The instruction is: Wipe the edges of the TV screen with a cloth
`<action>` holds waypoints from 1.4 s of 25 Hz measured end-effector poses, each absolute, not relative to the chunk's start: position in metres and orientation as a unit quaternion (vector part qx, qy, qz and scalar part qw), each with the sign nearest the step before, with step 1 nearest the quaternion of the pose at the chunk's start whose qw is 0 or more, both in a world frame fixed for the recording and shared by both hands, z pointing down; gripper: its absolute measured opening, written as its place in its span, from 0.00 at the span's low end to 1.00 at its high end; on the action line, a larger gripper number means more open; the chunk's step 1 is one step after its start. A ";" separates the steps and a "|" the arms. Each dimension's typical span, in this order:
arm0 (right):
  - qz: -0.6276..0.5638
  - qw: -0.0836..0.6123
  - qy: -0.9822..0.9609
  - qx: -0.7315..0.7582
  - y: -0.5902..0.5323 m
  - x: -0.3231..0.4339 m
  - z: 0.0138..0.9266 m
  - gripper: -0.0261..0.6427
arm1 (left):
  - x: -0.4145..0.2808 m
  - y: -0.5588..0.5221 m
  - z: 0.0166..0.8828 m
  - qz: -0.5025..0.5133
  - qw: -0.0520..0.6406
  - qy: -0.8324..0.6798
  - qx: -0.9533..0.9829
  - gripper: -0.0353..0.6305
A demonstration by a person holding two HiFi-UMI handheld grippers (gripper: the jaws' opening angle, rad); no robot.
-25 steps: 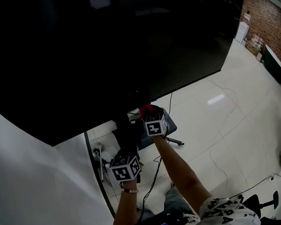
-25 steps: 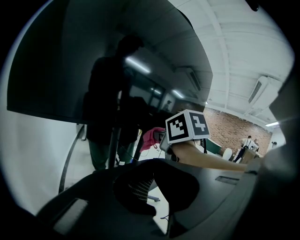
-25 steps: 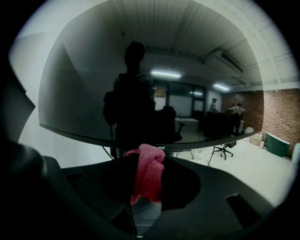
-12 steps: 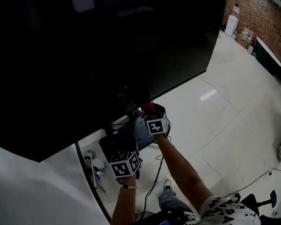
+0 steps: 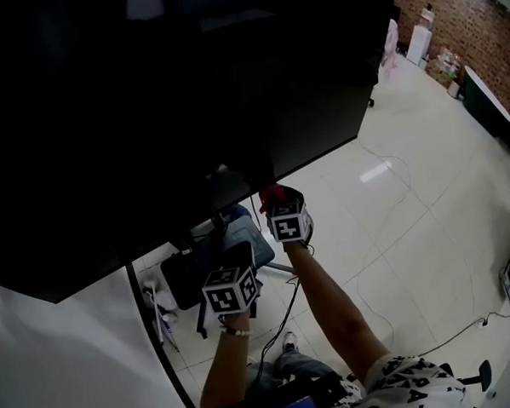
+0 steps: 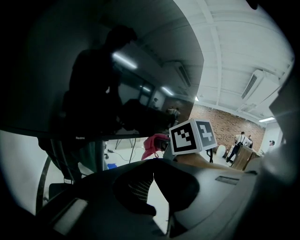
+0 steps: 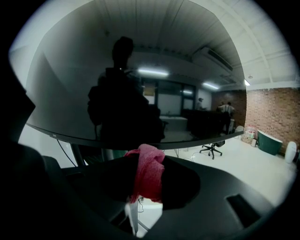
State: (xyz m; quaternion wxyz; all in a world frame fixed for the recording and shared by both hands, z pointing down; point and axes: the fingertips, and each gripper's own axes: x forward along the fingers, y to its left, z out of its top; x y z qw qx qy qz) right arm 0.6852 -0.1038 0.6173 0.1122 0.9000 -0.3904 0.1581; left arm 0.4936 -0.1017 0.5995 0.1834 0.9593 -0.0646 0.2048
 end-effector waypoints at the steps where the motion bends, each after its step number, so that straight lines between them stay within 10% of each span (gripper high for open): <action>1: 0.159 0.115 -0.388 0.901 -0.100 0.691 0.617 0.23 | 0.499 -0.098 0.599 0.207 0.182 -0.063 0.959 0.03; 35: 0.150 0.109 -0.360 0.914 0.070 0.915 0.607 0.23 | 0.717 0.049 0.597 0.198 0.178 -0.057 0.962 0.04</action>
